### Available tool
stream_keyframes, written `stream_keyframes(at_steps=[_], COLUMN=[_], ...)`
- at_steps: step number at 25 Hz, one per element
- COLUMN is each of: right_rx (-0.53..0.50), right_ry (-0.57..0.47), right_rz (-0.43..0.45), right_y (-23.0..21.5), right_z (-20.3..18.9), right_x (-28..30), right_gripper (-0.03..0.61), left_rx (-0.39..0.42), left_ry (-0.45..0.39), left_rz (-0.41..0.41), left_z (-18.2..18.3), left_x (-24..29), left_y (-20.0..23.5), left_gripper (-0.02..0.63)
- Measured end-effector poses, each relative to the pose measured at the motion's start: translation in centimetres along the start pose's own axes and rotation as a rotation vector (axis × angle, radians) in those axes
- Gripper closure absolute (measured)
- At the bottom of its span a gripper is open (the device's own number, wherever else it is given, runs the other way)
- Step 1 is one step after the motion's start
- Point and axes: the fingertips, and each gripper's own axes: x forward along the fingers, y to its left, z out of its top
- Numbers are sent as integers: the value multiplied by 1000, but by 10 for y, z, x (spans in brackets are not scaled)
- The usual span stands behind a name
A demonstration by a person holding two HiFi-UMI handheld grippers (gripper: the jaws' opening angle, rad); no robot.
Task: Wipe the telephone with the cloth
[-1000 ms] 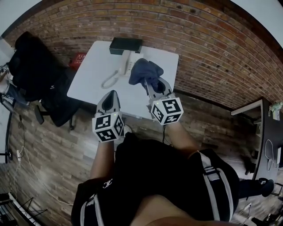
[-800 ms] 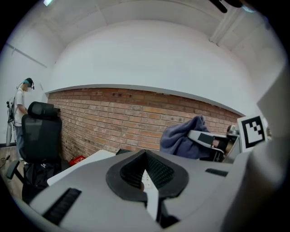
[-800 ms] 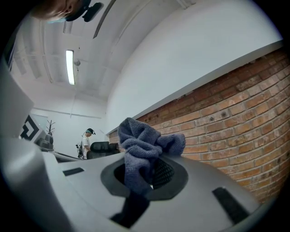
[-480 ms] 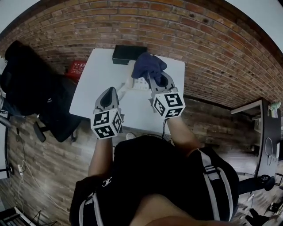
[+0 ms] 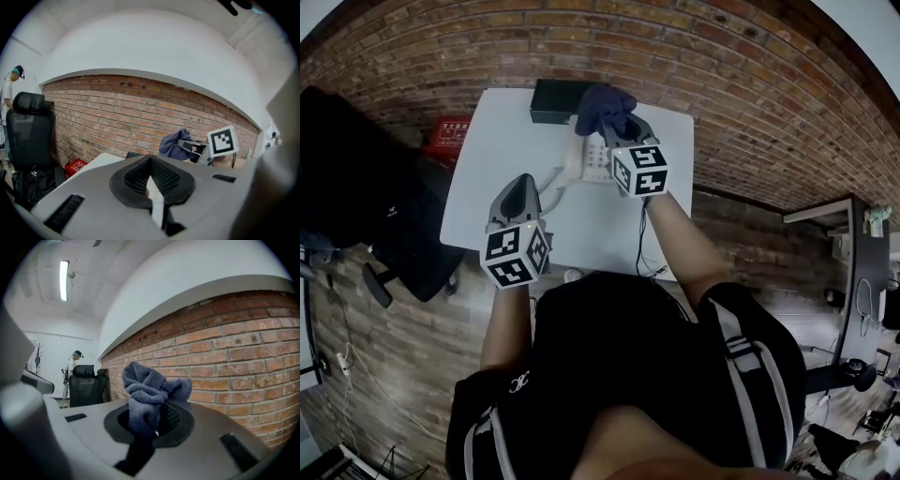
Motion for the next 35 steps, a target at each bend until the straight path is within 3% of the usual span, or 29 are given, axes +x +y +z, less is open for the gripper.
stream_keyframes(at_steps=[14, 25, 30, 35], right_rx=[18, -77, -147, -148], right_ry=[277, 510, 484, 534], right_rz=[63, 52, 52, 64], right_y=[-4, -19, -17, -12], right_z=[-107, -184, -196, -199], right_x=[112, 154, 155, 153], right_gripper=[554, 554, 554, 554], left_rx=[-24, -59, -79, -92], left_ry=[21, 57, 69, 65], left_rz=[77, 130, 148, 142], left_z=[-10, -19, -28, -33], left_x=[17, 29, 26, 21], left_y=[35, 53, 63, 57], left_gripper=[617, 617, 617, 617])
